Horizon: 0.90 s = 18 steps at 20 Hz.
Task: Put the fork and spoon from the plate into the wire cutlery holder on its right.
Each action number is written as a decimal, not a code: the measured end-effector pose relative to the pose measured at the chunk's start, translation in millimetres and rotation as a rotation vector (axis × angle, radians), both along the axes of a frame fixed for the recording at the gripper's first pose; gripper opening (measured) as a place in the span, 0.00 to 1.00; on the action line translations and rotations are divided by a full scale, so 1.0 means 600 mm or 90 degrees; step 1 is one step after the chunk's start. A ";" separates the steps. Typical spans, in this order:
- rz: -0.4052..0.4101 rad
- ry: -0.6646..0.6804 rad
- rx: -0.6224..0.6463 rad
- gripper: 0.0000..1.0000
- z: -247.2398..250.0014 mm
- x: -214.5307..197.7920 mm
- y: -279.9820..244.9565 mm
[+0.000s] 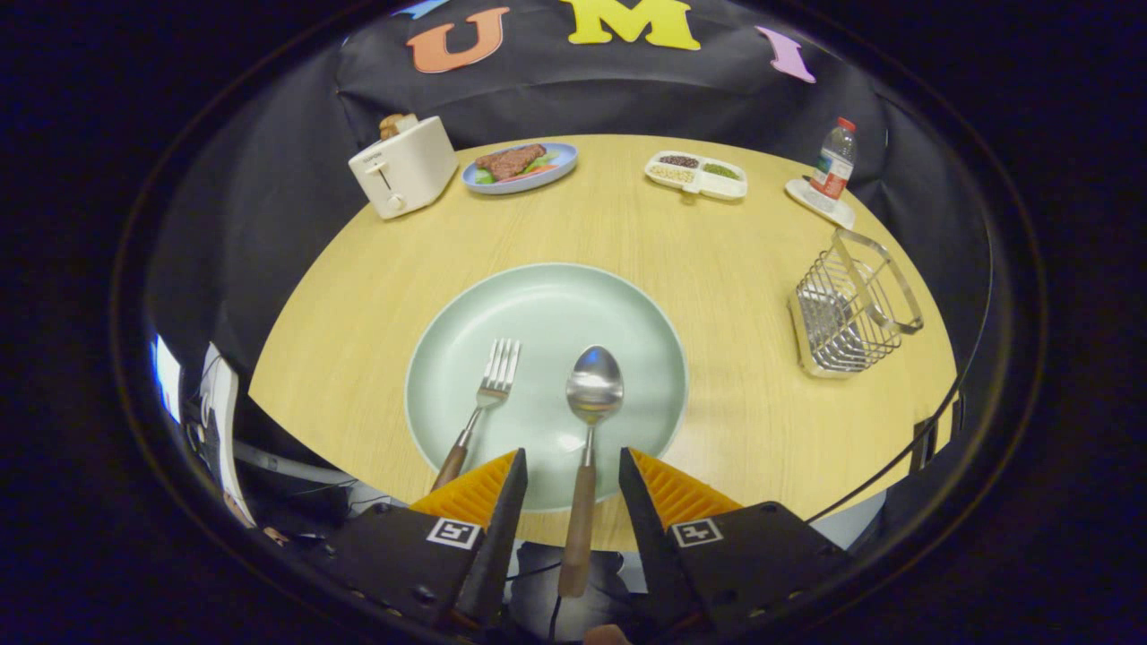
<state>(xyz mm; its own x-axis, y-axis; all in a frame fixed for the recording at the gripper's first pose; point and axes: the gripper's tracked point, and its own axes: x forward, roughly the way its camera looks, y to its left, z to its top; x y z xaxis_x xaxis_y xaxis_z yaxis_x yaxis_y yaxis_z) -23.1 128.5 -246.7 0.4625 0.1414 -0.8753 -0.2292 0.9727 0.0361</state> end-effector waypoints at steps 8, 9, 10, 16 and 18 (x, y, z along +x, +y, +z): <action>-0.036 0.055 -0.009 0.14 -0.020 0.002 -0.002; -0.049 0.051 -0.009 0.10 -0.017 0.004 -0.006; -0.046 0.057 -0.006 0.05 -0.018 0.006 -0.003; -0.047 0.048 0.048 0.00 0.017 0.011 0.000; -0.044 0.050 0.061 0.01 0.027 0.005 -0.003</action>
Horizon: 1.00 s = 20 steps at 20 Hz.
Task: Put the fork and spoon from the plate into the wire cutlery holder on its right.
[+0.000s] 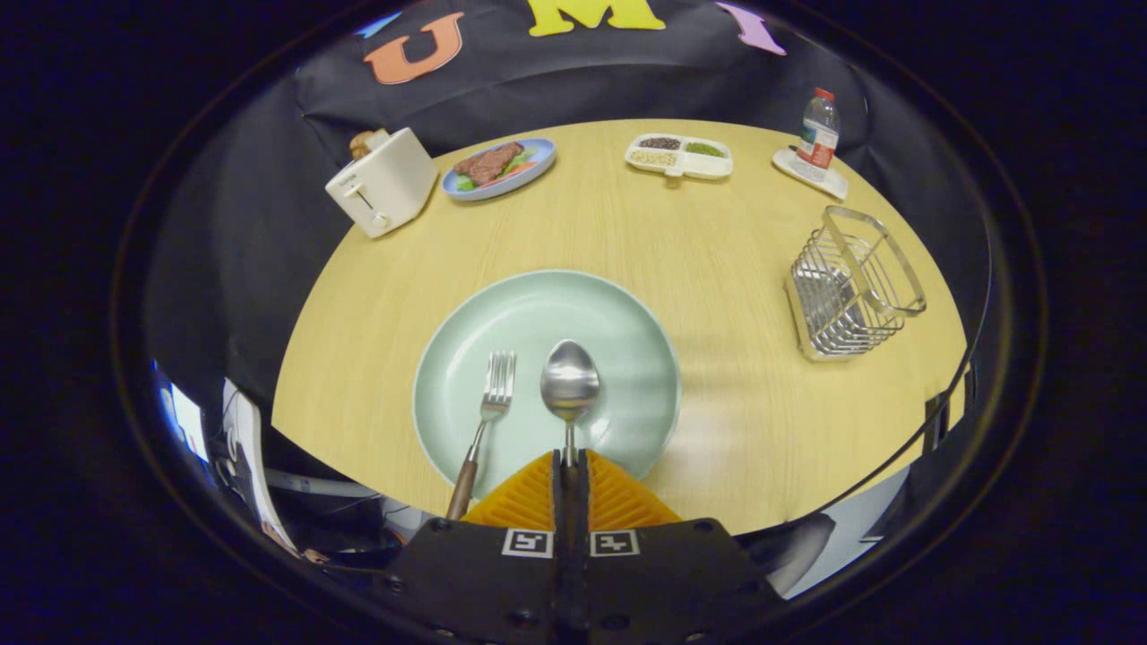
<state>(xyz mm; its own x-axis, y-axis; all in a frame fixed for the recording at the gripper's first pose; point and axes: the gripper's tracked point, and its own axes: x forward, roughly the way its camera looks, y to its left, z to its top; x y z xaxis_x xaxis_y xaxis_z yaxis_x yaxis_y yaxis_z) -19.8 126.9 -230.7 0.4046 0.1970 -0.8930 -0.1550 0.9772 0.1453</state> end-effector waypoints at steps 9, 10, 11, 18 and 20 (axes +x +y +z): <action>-0.019 -0.034 0.043 0.00 0.133 0.018 -0.115; -0.030 -0.030 0.054 0.00 0.146 0.024 -0.131; -0.043 -0.034 0.054 0.00 0.159 0.034 -0.152; -0.085 -0.044 -0.050 0.00 0.237 0.075 -0.287; -0.090 -0.032 -0.064 0.00 0.248 0.083 -0.304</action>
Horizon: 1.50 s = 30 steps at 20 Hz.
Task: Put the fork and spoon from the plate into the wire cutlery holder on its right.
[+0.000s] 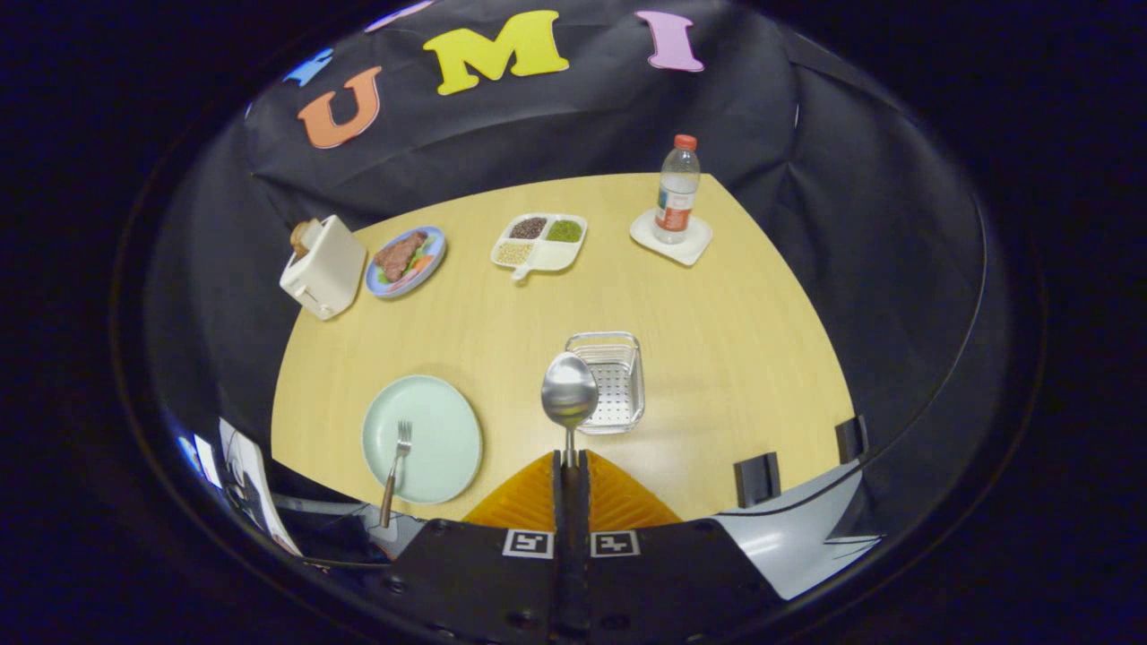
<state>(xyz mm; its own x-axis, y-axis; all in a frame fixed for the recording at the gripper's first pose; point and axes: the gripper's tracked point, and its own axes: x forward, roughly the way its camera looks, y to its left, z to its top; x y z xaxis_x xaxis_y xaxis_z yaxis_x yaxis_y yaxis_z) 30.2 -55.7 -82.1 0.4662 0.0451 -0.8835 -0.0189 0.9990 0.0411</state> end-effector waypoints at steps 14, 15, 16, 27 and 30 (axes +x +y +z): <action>-0.031 0.110 -0.015 0.00 -0.064 0.050 -0.031; -0.034 0.107 -0.018 0.01 -0.062 0.055 -0.031; -0.039 0.102 -0.017 0.00 -0.063 0.059 -0.030; -0.053 0.025 0.027 0.81 -0.008 0.066 0.017; -0.051 -0.001 0.031 0.95 0.003 0.050 0.039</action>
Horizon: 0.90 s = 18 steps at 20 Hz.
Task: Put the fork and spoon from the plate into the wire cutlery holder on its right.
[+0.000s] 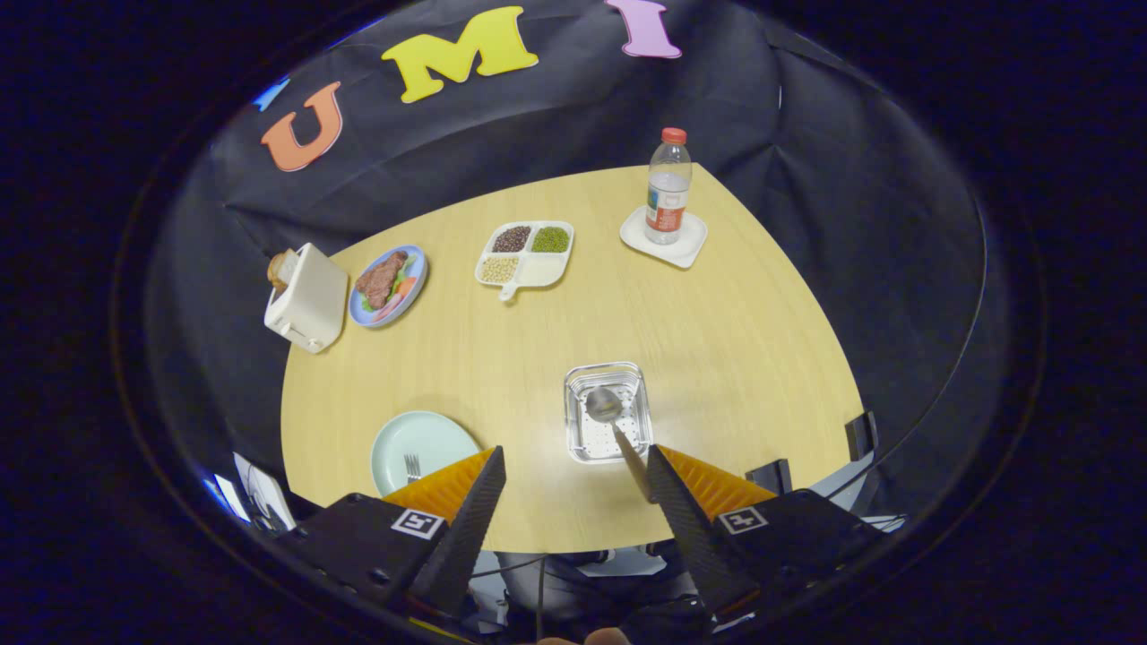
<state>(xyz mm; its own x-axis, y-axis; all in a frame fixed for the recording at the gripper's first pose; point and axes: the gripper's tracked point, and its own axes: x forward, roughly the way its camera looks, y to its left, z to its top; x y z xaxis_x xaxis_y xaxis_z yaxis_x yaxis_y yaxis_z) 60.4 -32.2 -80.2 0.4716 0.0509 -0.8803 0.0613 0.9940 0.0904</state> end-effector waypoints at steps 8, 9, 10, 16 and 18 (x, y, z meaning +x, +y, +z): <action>0.043 -0.022 0.027 0.97 0.009 -0.090 0.116; 0.055 -0.023 0.028 0.97 0.009 -0.105 0.133; 0.068 -0.024 0.027 0.97 0.010 -0.120 0.149; 0.128 -0.020 0.027 0.97 -0.016 -0.188 0.252; 0.139 -0.006 0.031 0.97 -0.041 -0.202 0.286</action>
